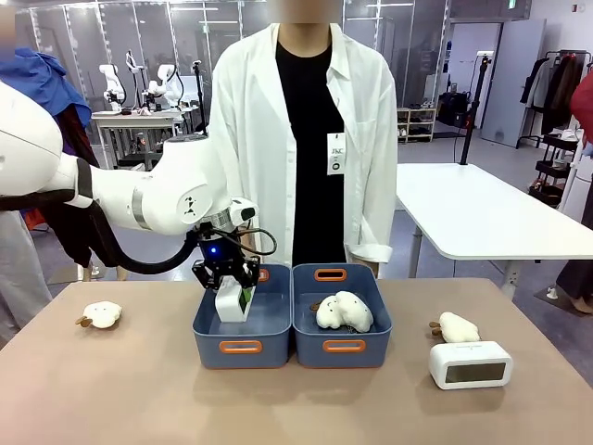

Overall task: Sort the digital clocks into the basket.
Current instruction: Pick up the Digital clock from the table and place it into the empty Plastic storage basket.

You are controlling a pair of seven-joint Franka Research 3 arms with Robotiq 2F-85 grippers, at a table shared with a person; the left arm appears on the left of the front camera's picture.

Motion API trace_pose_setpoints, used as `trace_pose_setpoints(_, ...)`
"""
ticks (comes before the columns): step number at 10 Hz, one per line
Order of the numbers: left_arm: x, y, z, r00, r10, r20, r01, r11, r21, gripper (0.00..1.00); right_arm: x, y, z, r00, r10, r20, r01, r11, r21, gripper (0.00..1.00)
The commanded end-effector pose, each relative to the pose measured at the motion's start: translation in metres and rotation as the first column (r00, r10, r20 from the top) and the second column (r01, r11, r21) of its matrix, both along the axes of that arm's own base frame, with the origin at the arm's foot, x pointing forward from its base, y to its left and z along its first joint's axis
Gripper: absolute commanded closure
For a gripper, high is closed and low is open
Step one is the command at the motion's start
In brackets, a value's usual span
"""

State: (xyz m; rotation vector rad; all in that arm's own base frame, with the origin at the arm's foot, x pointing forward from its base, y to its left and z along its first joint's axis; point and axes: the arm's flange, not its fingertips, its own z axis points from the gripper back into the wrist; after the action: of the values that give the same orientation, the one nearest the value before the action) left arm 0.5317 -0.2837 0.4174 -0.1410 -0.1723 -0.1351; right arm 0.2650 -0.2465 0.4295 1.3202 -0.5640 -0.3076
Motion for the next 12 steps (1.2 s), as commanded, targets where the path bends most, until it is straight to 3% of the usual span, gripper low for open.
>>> trace_pose_setpoints(1,0.002,0.003,-0.002,1.0,0.001,0.0,-0.001,1.0,0.007,0.49,-0.004,-0.001,0.001,1.0,0.01,0.016,-0.01,1.0,-0.011,0.0)
trace_pose_setpoints(3,0.025,-0.002,-0.006,0.995,0.057,0.084,-0.065,0.994,0.092,0.49,-0.004,-0.001,0.001,1.0,0.01,0.016,-0.01,1.0,-0.011,0.0)
trace_pose_setpoints(6,0.036,-0.012,-0.027,0.987,0.162,0.011,-0.162,0.976,0.148,0.49,-0.004,-0.001,0.001,1.0,0.01,0.016,-0.01,1.0,-0.011,0.0)
trace_pose_setpoints(9,0.034,-0.011,-0.044,0.982,0.189,-0.01,-0.185,0.969,0.165,0.49,-0.004,-0.001,0.001,1.0,0.01,0.016,-0.01,1.0,-0.011,0.0)
trace_pose_setpoints(10,0.032,-0.011,-0.047,0.982,0.189,-0.022,-0.183,0.968,0.171,0.24,-0.004,-0.001,0.001,1.0,0.01,0.016,-0.01,1.0,-0.011,0.0)
trace_pose_setpoints(12,0.026,-0.01,-0.044,0.982,0.19,-0.01,-0.186,0.97,0.158,0.0,-0.004,-0.001,0.001,1.0,0.01,0.016,-0.01,1.0,-0.011,0.0)
